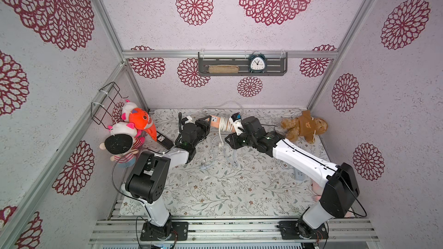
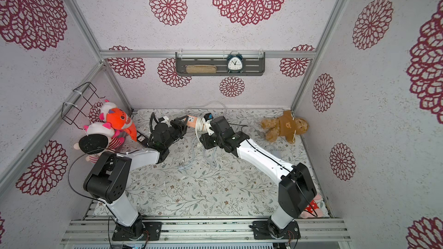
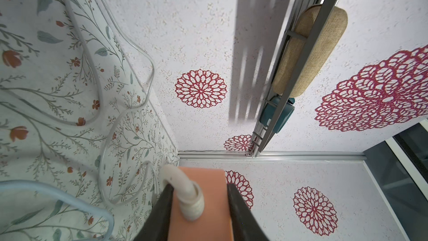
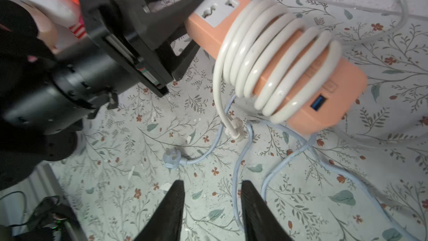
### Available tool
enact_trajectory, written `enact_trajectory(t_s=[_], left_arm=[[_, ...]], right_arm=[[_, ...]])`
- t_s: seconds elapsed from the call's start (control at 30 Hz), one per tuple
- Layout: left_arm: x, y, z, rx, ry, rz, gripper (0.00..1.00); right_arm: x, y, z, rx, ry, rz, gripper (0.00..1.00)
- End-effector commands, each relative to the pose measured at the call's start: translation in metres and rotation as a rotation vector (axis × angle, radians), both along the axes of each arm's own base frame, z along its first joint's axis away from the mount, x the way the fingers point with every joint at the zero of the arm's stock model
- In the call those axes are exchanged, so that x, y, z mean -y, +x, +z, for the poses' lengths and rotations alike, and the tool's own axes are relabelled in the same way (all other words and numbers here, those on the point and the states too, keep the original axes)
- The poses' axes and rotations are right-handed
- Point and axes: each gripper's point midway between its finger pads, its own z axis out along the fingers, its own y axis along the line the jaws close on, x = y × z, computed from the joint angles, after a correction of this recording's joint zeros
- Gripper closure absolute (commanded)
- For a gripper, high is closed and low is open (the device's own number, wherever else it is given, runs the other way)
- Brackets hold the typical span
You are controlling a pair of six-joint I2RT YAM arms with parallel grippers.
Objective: Unwrap the cord wrapped around the power strip
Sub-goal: Unwrap the power cord from the power strip.
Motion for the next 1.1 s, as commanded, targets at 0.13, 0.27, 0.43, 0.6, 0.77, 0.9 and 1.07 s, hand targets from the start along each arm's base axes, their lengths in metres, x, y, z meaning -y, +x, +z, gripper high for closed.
enact_trajectory(t_s=[0.13, 0.27, 0.43, 0.6, 0.77, 0.9, 1.07], left_arm=[[-0.004, -0.018, 0.055, 0.07, -0.099, 0.055, 1.0], [-0.002, -0.022, 0.06, 0.066, -0.095, 0.05, 1.0], [-0.008, -0.027, 0.055, 0.05, -0.072, 0.076, 1.0], [-0.014, -0.028, 0.049, 0.043, -0.011, 0.088, 1.0], [-0.017, -0.033, 0.042, 0.041, -0.007, 0.051, 1.0], [-0.027, -0.046, 0.032, 0.026, 0.005, 0.016, 1.0], [-0.025, -0.059, 0.043, 0.062, 0.006, -0.107, 1.0]], right_arm=[[-0.018, 0.035, 0.003, 0.163, 0.017, -0.091, 0.48], [-0.027, 0.045, -0.004, 0.209, 0.018, -0.122, 0.5], [-0.035, 0.042, 0.007, 0.226, 0.009, -0.104, 0.72], [-0.021, 0.026, 0.028, 0.196, -0.012, -0.109, 0.97], [-0.005, 0.02, 0.048, 0.208, -0.088, -0.102, 1.0], [0.004, 0.022, 0.065, 0.139, -0.153, -0.049, 1.0], [0.024, 0.03, 0.069, 0.005, -0.2, 0.044, 1.0]])
